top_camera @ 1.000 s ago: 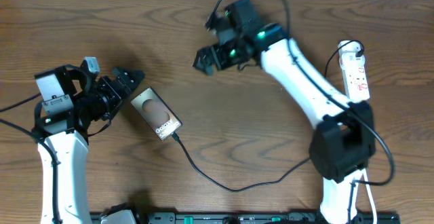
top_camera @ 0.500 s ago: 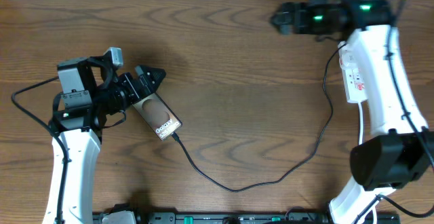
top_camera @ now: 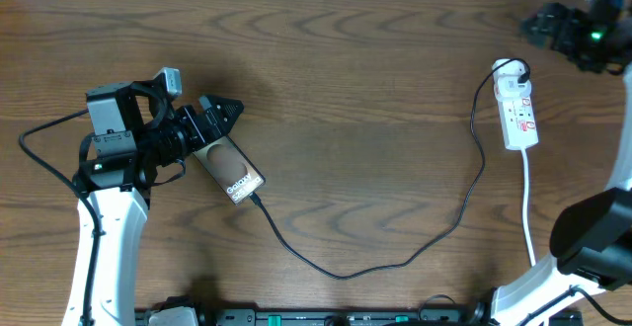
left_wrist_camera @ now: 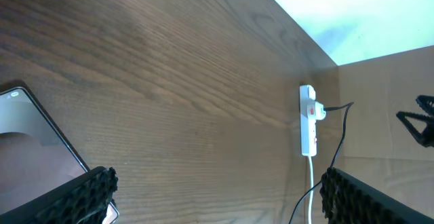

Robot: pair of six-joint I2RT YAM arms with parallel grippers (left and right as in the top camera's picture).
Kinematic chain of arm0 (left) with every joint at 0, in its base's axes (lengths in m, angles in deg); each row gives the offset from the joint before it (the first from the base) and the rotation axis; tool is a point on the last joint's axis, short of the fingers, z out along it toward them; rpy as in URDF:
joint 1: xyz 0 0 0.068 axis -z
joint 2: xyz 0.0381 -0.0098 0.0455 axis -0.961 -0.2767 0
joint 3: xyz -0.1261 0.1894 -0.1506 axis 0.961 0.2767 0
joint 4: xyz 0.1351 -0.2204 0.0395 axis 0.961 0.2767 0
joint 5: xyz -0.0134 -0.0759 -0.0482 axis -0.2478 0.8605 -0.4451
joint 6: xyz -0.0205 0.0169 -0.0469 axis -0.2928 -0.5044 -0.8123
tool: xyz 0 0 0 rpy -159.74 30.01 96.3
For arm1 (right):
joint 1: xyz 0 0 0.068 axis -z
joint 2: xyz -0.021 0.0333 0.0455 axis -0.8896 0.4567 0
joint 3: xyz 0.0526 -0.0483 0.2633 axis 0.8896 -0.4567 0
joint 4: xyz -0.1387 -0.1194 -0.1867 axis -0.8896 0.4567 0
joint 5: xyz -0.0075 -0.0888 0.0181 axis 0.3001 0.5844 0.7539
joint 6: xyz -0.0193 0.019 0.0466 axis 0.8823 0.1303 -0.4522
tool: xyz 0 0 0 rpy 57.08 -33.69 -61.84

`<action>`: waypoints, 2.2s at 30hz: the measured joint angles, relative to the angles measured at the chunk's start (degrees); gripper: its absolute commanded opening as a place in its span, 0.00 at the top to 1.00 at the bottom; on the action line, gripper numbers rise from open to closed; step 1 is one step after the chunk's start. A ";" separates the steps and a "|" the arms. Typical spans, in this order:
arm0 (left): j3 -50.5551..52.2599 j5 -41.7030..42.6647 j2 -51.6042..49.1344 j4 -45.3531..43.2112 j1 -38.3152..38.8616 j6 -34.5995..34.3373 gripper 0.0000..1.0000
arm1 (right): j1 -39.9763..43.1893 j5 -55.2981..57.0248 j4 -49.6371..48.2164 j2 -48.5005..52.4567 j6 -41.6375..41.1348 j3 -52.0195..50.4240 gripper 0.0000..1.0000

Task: Plug charger to phone and switch on socket
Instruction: 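Swing the right gripper right toward the white power strip, then lower the right gripper onto the power strip beside the charger plug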

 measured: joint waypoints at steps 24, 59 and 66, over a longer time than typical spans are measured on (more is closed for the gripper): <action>0.00 -1.51 -1.62 -0.13 0.00 -0.02 0.02 | 12.13 1.27 -8.15 -0.94 7.02 -21.62 0.01; 0.00 -1.51 -1.62 -0.15 0.00 -0.02 0.02 | 6.21 -7.17 5.79 27.61 26.53 2.03 0.01; 0.00 -1.51 -1.62 -0.11 0.00 -0.02 0.02 | 4.96 -4.20 4.98 27.58 26.86 2.05 0.01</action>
